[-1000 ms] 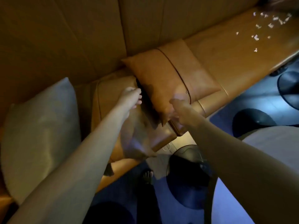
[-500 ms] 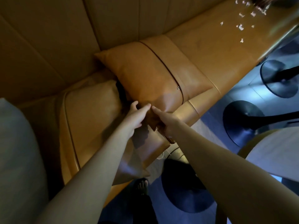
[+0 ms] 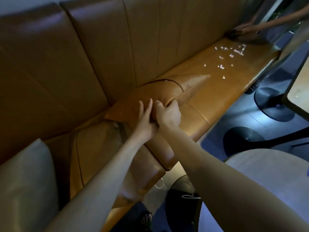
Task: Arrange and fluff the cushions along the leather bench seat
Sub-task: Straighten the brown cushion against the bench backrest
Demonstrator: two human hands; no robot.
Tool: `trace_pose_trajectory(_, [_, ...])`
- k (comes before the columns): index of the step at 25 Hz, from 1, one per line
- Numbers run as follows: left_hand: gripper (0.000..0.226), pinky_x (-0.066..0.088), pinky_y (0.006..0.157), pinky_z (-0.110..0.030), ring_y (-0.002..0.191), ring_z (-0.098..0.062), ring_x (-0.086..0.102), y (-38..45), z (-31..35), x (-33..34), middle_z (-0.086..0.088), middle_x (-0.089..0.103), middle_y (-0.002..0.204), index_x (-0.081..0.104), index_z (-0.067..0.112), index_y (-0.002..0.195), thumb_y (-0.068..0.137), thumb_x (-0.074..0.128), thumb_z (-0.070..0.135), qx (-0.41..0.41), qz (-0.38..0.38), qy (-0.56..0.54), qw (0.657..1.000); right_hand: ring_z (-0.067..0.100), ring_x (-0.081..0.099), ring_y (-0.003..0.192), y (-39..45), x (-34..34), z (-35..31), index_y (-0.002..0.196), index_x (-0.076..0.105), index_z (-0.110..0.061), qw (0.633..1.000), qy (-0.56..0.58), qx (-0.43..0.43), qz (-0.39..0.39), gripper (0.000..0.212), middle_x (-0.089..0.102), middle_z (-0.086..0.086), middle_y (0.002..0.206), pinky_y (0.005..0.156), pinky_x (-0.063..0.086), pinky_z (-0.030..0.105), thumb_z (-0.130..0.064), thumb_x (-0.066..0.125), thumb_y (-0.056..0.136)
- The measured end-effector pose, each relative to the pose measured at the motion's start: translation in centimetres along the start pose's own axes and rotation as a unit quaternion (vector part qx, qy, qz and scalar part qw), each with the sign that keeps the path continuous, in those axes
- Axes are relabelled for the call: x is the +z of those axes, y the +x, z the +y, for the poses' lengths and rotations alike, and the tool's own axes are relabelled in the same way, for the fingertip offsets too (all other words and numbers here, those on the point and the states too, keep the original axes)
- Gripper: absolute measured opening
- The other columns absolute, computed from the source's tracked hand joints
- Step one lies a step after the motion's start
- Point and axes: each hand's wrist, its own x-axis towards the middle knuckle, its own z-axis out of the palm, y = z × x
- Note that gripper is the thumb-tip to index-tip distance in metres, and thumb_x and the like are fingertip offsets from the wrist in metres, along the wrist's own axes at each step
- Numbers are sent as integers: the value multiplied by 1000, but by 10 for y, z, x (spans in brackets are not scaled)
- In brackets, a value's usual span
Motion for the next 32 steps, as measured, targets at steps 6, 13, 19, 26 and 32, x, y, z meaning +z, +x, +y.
trace_pose_trajectory(6, [101, 29, 112, -52, 146, -37, 13, 2, -3, -12, -6, 11, 162, 2, 27, 155, 83, 71, 43, 71, 99, 329, 936, 33, 58, 110, 9, -21, -22, 113, 50, -18, 999, 32, 2, -4, 29, 49, 7, 132, 95, 51, 48, -40, 52, 94])
trace_pose_trajectory(13, [107, 23, 117, -51, 148, -39, 13, 102, 2, -52, -14, 11, 162, 6, 22, 154, 77, 78, 41, 13, 158, 234, 959, 32, 54, 124, 67, 17, -88, 142, 41, -13, 991, 85, 17, -102, 85, 54, 8, 139, 102, 47, 54, -74, 36, 83])
trace_pose_trajectory(19, [68, 31, 106, -43, 129, -36, 44, 136, 51, -92, -13, 52, 139, 40, 18, 145, 87, 65, 43, 110, 280, 277, 913, 26, 39, 139, 95, 49, -88, 150, 26, -31, 981, 159, -38, -107, 75, 36, 2, 155, 110, 39, 55, -65, 49, 88])
trace_pose_trajectory(26, [88, 38, 103, -48, 138, -36, 35, 162, 113, -86, -14, 42, 149, 16, 28, 154, 84, 57, 61, 122, 173, 475, 854, 40, 23, 147, 131, 64, -99, 154, -14, -29, 977, 183, 83, -76, 119, 7, 7, 166, 110, 36, 62, -70, 64, 74])
trace_pose_trajectory(32, [102, 5, 121, -40, 152, -22, 4, 181, 46, -101, -3, 1, 166, -4, 21, 156, 85, 61, 56, 161, -3, 524, 837, 41, 38, 139, 156, 90, -53, 155, -10, -28, 970, 180, 160, -38, 109, 23, 9, 162, 106, 43, 59, -68, 58, 79])
